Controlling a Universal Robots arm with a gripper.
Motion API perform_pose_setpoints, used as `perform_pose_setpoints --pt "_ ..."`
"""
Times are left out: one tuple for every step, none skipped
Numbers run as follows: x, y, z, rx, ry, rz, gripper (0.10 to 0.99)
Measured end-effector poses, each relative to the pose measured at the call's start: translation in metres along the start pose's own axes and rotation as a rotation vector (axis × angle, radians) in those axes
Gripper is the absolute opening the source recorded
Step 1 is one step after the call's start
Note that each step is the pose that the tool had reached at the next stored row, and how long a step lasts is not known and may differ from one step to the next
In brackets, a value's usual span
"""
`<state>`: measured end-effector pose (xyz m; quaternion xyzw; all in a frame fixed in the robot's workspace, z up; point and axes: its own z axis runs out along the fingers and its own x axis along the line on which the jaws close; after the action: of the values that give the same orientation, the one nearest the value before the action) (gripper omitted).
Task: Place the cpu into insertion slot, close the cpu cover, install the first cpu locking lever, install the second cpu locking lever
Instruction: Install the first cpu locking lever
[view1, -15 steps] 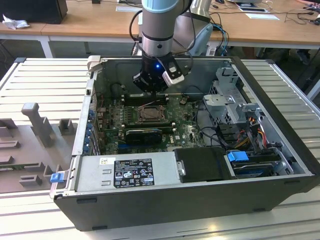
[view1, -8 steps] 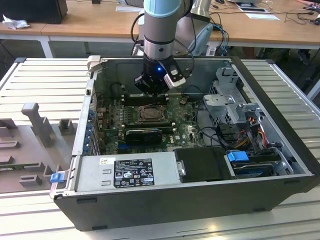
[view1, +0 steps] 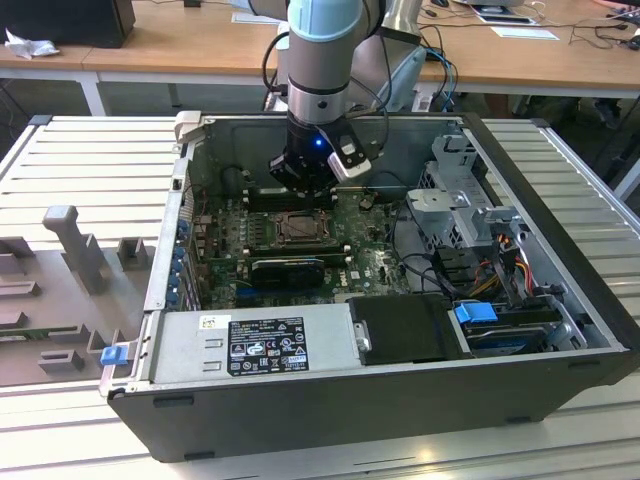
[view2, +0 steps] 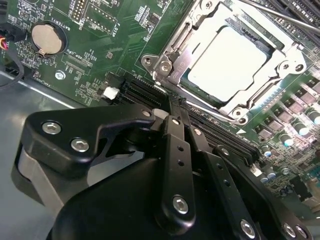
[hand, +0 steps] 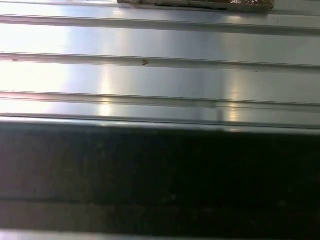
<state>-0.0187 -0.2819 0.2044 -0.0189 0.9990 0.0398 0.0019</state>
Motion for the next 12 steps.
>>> perform_pose_setpoints --pt "0.0 -0.0001 0.0005 0.002 0.0003 0.0 0.106" --pt "0.0 -0.0001 0.0009 0.004 0.0004 0.0 0.106" --pt "0.0001 -0.0002 0.0016 0.006 0.0005 0.0 0.106" --pt "0.0001 -0.0002 0.0019 0.01 0.0003 0.0 0.106" --pt "0.0001 -0.0002 0.0019 0.011 0.0005 0.0 0.106" --pt "0.0001 -0.0002 0.0018 0.011 0.0005 0.0 0.106" --pt "0.0 -0.0002 0.0017 0.012 0.0005 0.0 0.106" --pt "0.0 -0.0001 0.0015 0.011 0.0004 0.0 0.106" --pt "-0.0001 0.0 0.001 0.011 0.0001 0.0 0.106" --pt "-0.0002 0.0001 0.0006 0.011 0.0 0.0 0.106" --pt "-0.0003 0.0001 0.0006 0.011 0.0001 0.0 0.106" --pt "-0.0004 0.0 0.0004 0.013 0.0005 0.0 0.106"
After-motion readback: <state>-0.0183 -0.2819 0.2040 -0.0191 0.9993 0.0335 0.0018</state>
